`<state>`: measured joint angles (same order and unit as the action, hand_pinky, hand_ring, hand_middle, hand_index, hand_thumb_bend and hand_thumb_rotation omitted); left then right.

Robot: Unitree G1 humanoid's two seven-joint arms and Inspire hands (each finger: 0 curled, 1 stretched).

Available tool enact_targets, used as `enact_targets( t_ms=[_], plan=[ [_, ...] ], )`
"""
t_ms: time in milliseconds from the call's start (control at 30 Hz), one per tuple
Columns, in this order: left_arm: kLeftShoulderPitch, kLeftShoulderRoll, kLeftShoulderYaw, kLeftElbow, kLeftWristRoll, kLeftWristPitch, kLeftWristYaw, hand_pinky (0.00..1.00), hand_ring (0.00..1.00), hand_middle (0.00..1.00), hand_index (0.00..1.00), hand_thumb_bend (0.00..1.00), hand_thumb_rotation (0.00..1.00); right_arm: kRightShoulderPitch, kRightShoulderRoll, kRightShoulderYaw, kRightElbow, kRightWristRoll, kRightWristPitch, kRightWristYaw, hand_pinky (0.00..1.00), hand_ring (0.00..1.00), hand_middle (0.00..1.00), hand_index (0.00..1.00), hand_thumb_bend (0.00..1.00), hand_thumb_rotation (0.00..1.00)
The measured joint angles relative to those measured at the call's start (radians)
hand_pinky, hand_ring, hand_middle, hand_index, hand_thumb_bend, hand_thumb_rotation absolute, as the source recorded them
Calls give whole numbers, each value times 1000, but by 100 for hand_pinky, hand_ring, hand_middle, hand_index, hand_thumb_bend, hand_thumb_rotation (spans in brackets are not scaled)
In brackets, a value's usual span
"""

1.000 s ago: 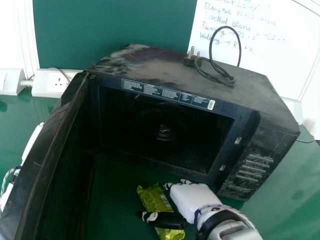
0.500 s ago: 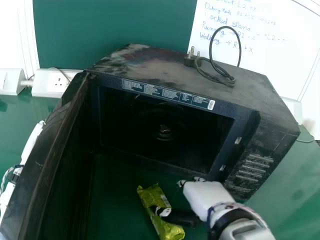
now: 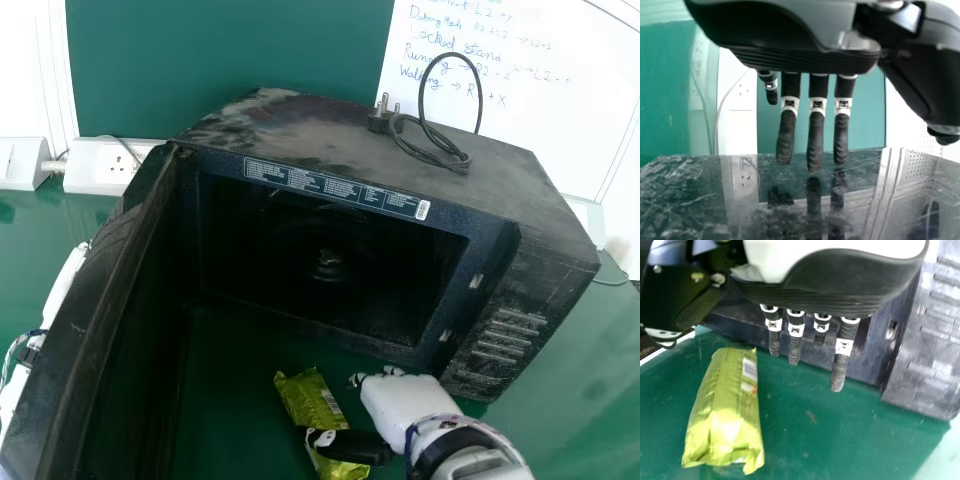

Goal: Put biscuit inside oven

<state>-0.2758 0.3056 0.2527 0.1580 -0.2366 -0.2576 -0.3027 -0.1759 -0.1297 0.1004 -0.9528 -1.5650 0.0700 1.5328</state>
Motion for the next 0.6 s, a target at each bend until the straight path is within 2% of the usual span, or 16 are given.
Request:
enact_targets(
  t_ms=[67,267,433,600],
  plan=[
    [0,0,0,0,-1,0,-1,24,31,39,49,51,6,5,21,6,14,-12,0,-3,61,81,90,94,94,68],
    [0,0,0,0,0,0,-1,24,30,39,49,51,6,36,42,29,73,-41,-25,-67,48,68,81,91,95,69],
    [0,0,0,0,-1,0,-3,24,31,39,49,51,6,43,43,32,116,-52,-32,-109,50,70,84,91,95,68],
    [1,0,0,-3,-1,1,-3,23,31,39,49,51,6,39,58,29,153,-79,-13,-113,46,66,81,93,95,67]
  ],
)
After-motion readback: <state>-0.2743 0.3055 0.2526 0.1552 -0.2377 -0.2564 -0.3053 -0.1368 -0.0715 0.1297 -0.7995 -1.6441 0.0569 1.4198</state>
